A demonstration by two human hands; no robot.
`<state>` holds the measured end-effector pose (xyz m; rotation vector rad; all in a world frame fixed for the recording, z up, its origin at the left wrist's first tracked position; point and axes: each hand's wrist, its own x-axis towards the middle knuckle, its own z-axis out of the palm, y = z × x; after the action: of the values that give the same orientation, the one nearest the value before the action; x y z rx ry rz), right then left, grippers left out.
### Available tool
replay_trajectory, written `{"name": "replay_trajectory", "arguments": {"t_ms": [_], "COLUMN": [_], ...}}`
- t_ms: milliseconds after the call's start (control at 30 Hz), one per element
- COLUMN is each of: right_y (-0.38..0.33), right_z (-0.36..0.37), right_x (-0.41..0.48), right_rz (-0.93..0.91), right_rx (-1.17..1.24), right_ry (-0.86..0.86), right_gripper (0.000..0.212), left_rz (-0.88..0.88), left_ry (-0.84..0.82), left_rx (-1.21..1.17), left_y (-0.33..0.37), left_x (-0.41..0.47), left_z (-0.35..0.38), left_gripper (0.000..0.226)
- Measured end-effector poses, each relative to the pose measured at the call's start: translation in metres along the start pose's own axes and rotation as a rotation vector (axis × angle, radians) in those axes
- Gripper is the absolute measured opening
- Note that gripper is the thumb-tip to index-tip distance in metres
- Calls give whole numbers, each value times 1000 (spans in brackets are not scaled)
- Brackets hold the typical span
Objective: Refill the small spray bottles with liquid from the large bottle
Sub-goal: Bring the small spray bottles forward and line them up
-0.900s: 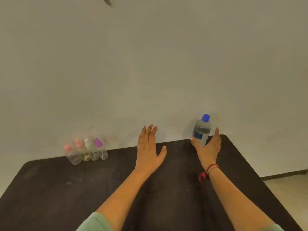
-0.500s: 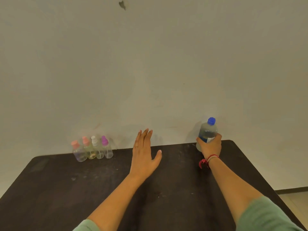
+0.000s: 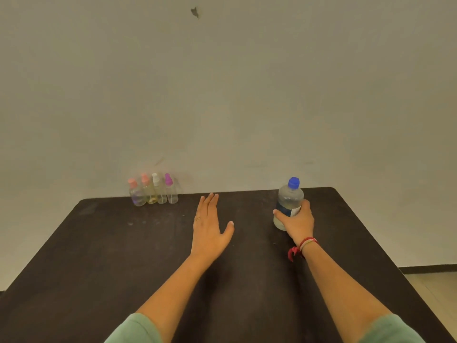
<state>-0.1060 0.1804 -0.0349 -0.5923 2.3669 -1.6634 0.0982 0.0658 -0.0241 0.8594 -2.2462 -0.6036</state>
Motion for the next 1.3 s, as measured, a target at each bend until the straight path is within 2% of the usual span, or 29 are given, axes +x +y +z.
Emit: {"name": "replay_trajectory", "arguments": {"t_ms": [367, 567, 900, 1067, 1300], "right_y": [8, 17, 27, 28, 35], "right_z": [-22, -34, -43, -45, -41], "right_x": [-109, -156, -179, -181, -184], "right_rz": [-51, -92, -131, -161, -140], "right_rx": [36, 70, 118, 149, 150], "right_ry": [-112, -128, -235, -264, -165], "right_gripper": [71, 86, 88, 89, 92], "left_rz": [-85, -121, -189, -159, -168], "left_ry": [-31, -53, -128, -134, -73], "left_rx": [-85, -152, -185, -173, -227], "left_y": [17, 17, -5, -2, -6], "left_x": [-87, -129, -160, -161, -164], "left_z": [-13, -21, -27, -27, -25], "left_gripper": [76, 76, 78, 82, 83]}}
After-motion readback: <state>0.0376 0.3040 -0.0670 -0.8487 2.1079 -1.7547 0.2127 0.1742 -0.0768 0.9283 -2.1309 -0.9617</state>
